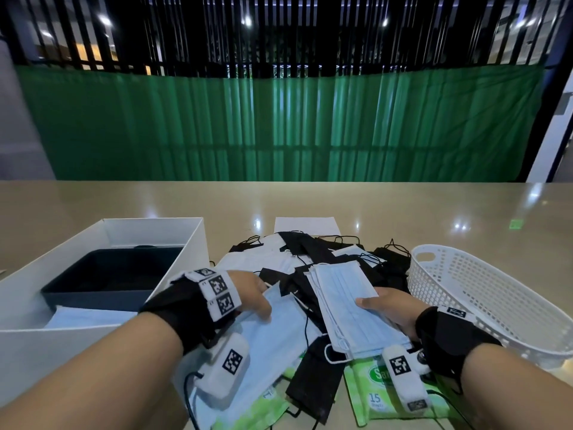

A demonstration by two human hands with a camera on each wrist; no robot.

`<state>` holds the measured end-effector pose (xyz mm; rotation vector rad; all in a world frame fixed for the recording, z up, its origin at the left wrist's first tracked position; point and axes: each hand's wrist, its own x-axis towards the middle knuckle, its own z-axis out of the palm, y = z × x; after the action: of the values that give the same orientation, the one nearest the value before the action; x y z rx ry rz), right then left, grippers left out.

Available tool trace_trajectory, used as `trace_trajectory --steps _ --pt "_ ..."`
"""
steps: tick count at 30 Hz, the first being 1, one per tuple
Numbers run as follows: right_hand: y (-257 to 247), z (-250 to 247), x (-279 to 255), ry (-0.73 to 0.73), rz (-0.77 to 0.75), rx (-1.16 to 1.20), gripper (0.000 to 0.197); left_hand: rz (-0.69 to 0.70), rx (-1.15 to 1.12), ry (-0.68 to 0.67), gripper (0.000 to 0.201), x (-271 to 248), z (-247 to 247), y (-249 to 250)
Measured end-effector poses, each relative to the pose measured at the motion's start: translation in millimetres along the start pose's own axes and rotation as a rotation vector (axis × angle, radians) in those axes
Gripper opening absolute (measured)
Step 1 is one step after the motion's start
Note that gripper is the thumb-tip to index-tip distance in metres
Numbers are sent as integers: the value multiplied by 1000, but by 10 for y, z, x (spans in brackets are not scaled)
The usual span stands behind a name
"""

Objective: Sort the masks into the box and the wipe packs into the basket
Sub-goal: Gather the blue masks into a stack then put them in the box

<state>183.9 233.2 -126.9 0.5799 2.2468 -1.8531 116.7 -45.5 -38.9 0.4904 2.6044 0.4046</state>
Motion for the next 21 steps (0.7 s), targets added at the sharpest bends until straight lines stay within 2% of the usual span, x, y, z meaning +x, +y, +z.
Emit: trace_trajectory --steps 3,5,8,10,12,14,15,17,18,19,21 --pt "-47 9 -54 22 -1 -2 25 46 -34 7 15 -27 -236 -41" --pt "-47 15 -56 24 12 -6 25 103 -145 13 10 -57 -383 -41" --pt "56 -53 99 36 37 -30 60 175 -485 126 18 -88 -576 7" --pt "30 -3 59 73 34 -46 71 231 -730 174 7 -97 -634 94" --pt "-99 88 -119 116 30 -130 85 237 -926 175 22 -30 -628 172" --pt "-117 95 -110 162 39 -95 72 206 -1054 161 27 63 -518 253" --pt "-82 42 -72 217 41 -66 72 179 -1094 148 27 131 -442 284" --pt "-30 1 -37 288 90 66 85 110 -1206 117 32 266 -248 358" --pt "13 -1 -25 323 80 43 94 66 -1255 102 33 327 -147 400" --pt "83 -75 58 296 45 -79 108 27 -1281 97 33 361 -49 450" --pt "189 -127 257 260 26 -62 132 -22 -1298 71 37 470 148 537"
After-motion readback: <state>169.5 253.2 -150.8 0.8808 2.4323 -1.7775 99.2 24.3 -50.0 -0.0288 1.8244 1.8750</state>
